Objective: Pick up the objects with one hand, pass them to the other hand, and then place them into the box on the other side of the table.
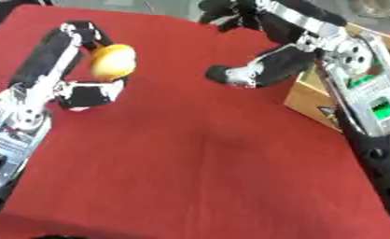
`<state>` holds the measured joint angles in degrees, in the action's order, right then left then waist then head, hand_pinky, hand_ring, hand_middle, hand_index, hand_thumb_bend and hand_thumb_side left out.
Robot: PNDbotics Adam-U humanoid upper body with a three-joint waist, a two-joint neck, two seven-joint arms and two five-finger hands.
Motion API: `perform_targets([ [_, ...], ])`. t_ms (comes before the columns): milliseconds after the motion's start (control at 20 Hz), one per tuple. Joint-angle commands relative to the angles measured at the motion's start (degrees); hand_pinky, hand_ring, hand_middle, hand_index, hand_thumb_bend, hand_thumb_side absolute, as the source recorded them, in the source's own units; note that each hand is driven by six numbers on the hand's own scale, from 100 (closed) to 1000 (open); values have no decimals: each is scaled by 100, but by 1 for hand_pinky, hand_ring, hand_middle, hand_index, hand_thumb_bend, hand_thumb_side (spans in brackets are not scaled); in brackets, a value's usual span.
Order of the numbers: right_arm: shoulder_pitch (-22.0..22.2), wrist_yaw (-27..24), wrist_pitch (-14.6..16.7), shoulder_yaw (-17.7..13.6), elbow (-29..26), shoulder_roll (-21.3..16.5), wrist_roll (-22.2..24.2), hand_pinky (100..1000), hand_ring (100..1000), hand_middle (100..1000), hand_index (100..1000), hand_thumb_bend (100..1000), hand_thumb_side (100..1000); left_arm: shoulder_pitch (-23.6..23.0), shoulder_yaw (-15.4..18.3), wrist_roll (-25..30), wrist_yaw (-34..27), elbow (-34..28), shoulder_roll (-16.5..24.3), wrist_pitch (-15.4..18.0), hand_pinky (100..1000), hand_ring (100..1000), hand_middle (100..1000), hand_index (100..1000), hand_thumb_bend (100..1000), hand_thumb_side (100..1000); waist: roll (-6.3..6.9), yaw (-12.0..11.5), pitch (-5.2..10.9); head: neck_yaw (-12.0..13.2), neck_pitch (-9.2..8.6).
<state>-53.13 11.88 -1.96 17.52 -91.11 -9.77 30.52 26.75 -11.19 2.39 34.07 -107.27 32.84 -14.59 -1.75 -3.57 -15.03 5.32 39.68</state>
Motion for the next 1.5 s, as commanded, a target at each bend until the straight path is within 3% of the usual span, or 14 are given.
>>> perform_targets([
  [50, -158, 144, 36, 33, 74, 120, 26, 849, 903, 763, 877, 483, 259, 116, -18, -107, 145, -28, -7, 58, 758, 528, 602, 589, 301, 100, -46, -14, 237, -33, 13],
  [650, -280, 348, -12, 180, 402, 498, 209, 843, 904, 761, 879, 443, 307, 132, -130, -524, 591, 48, -334, 261, 756, 525, 598, 592, 291, 100, -70, -36, 241, -51, 20],
  [1100, -341, 250, -469, 218, 642, 707, 410, 843, 914, 765, 890, 400, 360, 143, -208, -630, 1228, 39, -423, 520, 758, 539, 607, 604, 326, 100, -77, -63, 229, -84, 22],
  [1500, -369, 406, -848, 193, 897, 867, 291, 850, 929, 776, 899, 373, 402, 136, -259, -800, 1789, 35, -516, 707, 758, 548, 612, 611, 363, 100, -78, -90, 218, -109, 8],
])
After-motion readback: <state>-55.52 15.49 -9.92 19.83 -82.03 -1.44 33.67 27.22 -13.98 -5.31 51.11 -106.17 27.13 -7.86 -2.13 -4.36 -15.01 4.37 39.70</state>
